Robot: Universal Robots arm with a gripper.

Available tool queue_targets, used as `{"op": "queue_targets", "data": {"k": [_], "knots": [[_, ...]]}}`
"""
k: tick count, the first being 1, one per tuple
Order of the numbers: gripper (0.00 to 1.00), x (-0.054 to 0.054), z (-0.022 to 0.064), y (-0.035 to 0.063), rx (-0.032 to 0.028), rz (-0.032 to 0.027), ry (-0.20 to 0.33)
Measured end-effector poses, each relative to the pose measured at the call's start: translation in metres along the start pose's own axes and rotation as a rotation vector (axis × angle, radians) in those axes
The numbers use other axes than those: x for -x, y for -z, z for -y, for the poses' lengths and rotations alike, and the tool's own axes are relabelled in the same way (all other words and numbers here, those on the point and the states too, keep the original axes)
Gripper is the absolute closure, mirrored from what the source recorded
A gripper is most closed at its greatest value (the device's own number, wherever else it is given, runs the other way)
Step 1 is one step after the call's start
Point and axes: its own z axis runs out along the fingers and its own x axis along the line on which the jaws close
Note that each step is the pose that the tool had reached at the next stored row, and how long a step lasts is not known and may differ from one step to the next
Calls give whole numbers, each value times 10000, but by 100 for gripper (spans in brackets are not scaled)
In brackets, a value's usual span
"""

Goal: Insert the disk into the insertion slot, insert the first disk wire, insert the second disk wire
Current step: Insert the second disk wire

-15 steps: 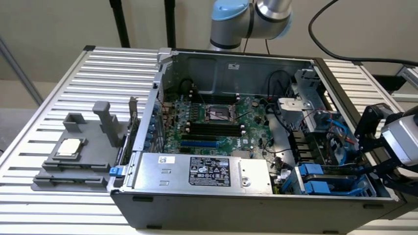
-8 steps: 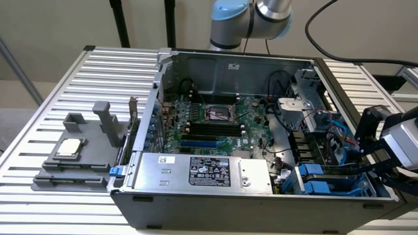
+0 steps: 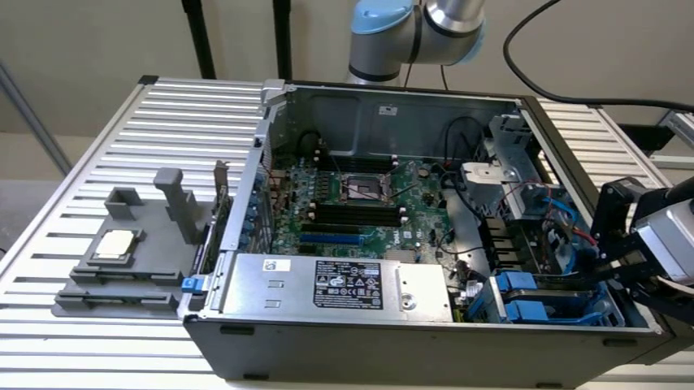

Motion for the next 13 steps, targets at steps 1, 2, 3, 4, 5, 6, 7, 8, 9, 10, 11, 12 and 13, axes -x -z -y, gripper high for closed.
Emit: {"op": "queue_targets", "data": {"k": [1, 2, 3, 4, 5, 6, 7, 8, 9, 10, 11, 12, 13], "knots": [[84, 1, -4, 0, 0, 1, 2], [84, 5, -14, 1, 1, 0, 1], [84, 11, -30, 3, 1, -3, 0], [84, 20, -54, 7, 3, -7, 1], [84, 31, -82, 12, 5, -13, 1], [84, 45, -115, 18, 6, -18, 0], [84, 59, -147, 24, 8, -23, -1], [84, 73, -175, 27, 11, -32, 0], [84, 88, -199, 27, 17, -53, 0], [84, 105, -224, 25, 26, -79, -1], [84, 118, -242, 22, 34, -102, -2], [84, 130, -252, 19, 42, -129, -3], [84, 137, -257, 18, 50, -147, -8]]}}
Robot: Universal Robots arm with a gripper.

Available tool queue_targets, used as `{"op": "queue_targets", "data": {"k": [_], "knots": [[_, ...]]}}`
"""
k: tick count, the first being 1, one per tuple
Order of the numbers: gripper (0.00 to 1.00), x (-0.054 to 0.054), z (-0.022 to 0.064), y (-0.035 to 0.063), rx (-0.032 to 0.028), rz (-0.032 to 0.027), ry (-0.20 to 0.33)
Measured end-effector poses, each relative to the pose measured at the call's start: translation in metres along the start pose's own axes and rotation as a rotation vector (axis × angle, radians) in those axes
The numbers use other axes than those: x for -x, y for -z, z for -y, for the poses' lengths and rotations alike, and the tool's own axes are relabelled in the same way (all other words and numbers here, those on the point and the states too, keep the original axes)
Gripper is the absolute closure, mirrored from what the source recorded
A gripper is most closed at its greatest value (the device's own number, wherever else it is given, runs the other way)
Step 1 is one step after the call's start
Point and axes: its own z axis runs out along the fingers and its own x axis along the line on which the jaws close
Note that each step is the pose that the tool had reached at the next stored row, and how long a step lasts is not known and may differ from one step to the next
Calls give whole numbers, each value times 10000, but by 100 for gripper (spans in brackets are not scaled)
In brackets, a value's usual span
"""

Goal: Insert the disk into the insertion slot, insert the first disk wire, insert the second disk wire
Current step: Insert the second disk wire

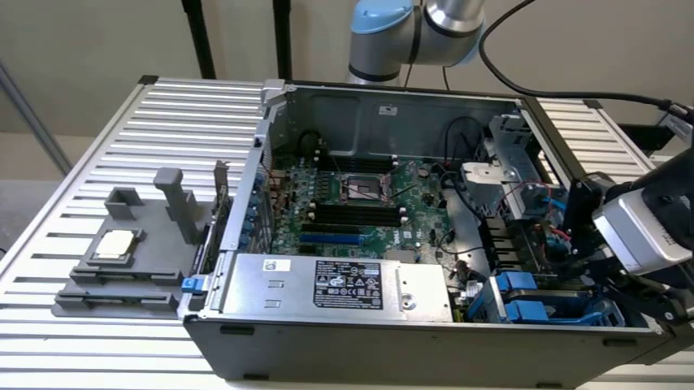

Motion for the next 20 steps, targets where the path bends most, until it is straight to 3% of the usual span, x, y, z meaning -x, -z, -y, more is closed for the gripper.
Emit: {"op": "queue_targets", "data": {"k": [3, 11, 14, 16, 20], "knots": [[84, 1, -3, -1, -29, -9, -185], [84, 2, -3, 0, -328, -78, -1371], [84, 1, -2, -2, -406, -95, -1744], [84, 0, -5, -9, -380, -104, -1902], [84, 7, -13, -25, -238, -158, -2054]]}}
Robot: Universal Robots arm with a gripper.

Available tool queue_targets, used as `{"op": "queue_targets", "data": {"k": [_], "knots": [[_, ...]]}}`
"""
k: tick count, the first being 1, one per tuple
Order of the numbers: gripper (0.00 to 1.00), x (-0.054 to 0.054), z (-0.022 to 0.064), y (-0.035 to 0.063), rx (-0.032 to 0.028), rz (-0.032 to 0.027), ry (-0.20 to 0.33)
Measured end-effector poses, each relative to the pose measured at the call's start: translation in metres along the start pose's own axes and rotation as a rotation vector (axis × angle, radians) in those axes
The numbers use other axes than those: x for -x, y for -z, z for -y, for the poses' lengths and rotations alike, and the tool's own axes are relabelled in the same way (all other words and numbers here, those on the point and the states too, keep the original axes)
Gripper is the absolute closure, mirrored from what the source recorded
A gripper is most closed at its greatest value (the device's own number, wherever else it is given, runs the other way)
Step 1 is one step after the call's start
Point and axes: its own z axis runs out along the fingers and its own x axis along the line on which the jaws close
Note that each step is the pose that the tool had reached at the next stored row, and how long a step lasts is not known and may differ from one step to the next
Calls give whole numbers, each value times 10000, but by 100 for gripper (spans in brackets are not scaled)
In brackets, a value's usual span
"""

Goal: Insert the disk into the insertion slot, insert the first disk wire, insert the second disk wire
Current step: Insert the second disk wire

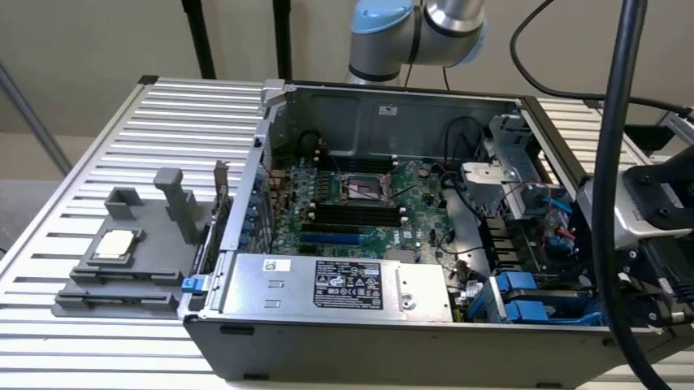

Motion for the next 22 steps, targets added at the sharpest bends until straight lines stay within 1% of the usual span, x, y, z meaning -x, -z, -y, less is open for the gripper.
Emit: {"op": "queue_targets", "data": {"k": [1, 2, 3, 4, 5, 8, 12, 17, 19, 20, 21, 22], "knots": [[84, 4, -1, -3, 18, -15, -18], [84, 15, 0, -6, 8, -27, -70], [84, 61, 3, -16, -7, -147, -172], [84, 99, 5, -17, 4, -260, -172], [84, 135, 8, 12, 11, -350, -172], [84, 140, 8, 27, -2, -428, -259], [84, 141, 8, 29, -76, -500, -589], [84, 140, 8, 25, -178, -614, -1053], [84, 137, 5, 16, -213, -633, -1207], [84, 137, 2, 12, -226, -653, -1268], [84, 136, -1, 7, -236, -678, -1305], [84, 136, -1, 4, -241, -719, -1320]]}}
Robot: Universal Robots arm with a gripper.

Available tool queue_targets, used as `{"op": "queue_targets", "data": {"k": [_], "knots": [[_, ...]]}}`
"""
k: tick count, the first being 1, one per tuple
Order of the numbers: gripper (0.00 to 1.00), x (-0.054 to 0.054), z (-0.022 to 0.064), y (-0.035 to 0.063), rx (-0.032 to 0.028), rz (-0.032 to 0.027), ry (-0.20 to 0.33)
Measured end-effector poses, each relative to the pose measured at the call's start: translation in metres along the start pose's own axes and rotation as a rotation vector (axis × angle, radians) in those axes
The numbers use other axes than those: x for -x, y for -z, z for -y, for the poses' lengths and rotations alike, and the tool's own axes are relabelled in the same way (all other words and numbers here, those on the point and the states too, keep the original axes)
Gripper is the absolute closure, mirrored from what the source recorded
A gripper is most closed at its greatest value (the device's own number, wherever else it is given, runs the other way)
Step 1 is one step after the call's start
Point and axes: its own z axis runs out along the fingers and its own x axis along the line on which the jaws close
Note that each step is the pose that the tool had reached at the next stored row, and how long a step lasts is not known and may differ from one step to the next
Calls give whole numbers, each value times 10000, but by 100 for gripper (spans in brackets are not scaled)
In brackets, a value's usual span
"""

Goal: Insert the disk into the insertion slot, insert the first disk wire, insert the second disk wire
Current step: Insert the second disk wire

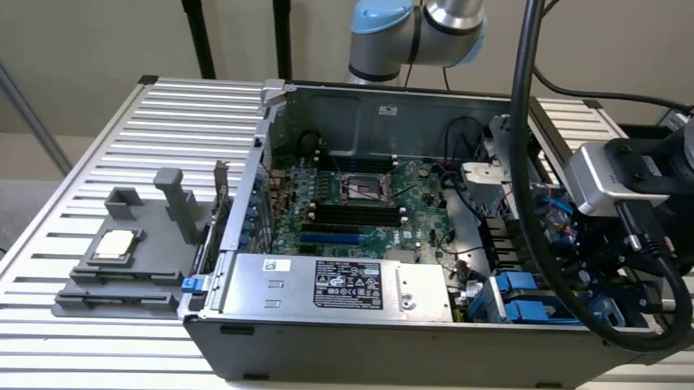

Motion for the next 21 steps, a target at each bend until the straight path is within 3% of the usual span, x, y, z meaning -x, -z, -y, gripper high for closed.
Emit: {"op": "queue_targets", "data": {"k": [2, 6, 14, 21], "knots": [[84, -1, 0, -7, -16, -86, 3], [84, -1, -24, -15, -88, -153, 16], [84, 7, -49, -27, -216, -217, -41], [84, 42, -70, -53, -317, -237, -107]]}}
